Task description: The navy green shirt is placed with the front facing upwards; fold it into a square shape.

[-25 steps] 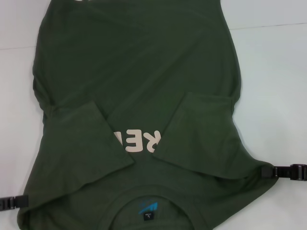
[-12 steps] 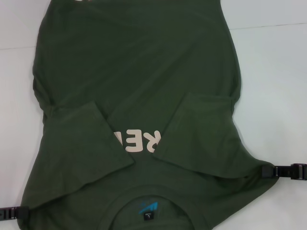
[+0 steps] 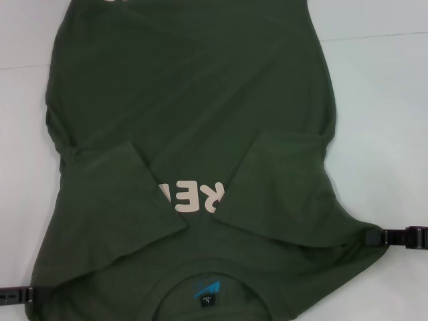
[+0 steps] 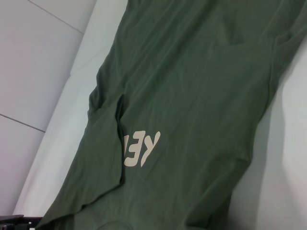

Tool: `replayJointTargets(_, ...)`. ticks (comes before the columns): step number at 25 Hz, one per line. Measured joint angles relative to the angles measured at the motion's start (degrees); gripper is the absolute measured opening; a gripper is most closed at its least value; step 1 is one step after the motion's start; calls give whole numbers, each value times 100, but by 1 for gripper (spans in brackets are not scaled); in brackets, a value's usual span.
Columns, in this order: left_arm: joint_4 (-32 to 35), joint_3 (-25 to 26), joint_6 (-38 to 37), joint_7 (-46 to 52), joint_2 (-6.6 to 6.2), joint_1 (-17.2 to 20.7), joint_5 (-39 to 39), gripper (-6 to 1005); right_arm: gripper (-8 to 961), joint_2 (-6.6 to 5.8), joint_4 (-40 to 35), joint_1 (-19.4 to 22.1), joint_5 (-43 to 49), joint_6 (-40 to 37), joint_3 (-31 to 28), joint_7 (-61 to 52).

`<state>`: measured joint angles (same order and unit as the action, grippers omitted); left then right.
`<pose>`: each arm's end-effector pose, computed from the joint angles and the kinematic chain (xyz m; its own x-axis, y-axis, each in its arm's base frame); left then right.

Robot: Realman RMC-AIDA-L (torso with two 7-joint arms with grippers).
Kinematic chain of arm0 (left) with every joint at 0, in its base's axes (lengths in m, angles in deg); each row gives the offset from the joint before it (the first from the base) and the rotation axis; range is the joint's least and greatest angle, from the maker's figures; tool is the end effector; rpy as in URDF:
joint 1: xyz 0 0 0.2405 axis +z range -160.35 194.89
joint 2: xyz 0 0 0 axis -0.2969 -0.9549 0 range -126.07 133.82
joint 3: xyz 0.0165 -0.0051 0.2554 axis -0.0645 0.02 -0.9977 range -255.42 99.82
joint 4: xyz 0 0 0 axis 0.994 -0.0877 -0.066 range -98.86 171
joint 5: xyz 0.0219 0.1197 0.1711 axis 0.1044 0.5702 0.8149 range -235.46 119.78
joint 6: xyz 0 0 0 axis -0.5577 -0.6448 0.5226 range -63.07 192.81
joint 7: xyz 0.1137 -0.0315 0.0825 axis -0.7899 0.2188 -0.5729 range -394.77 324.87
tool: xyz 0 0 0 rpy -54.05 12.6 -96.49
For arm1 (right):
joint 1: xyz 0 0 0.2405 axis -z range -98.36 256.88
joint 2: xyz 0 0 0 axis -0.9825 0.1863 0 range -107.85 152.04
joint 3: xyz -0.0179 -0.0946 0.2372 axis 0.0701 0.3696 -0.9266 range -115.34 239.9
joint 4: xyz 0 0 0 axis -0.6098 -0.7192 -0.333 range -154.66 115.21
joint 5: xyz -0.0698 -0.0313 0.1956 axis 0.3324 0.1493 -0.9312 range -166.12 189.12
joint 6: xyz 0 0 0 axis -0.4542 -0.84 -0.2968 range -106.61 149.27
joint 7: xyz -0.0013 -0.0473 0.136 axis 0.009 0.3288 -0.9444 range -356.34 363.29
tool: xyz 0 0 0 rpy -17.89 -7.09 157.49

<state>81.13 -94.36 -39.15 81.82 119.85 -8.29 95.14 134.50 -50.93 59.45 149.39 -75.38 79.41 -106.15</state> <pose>-0.3551 0.2487 0.0504 0.2367 0.9512 0.1980 0.9687 -0.2467 0.0270 0.3753 0.2355 0.0411 0.1677 -0.8916 -0.4206 -0.9635 -0.2385 0.1214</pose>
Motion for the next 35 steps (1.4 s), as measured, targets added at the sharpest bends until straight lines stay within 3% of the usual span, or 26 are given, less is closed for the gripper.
replayJointTargets(13, -16, -14, 35, 101, -14, -18, 82, 807, 75, -11, 0, -1, 0, -6, -16, -5)
replayJointTargets(18, -42, -59, 201, 233, -8, -45, 131, 726, 75, -10, 0, -4, 0, -10, -18, -6)
replayJointTargets(26, -87, -86, 351, 339, 10, -106, 136, 506, 74, -10, 0, -15, 0, -18, -11, 2)
replayJointTargets(35, -222, -88, 472, 352, -12, -124, 130, 167, 74, 0, 4, -19, 6, -23, 24, 28)
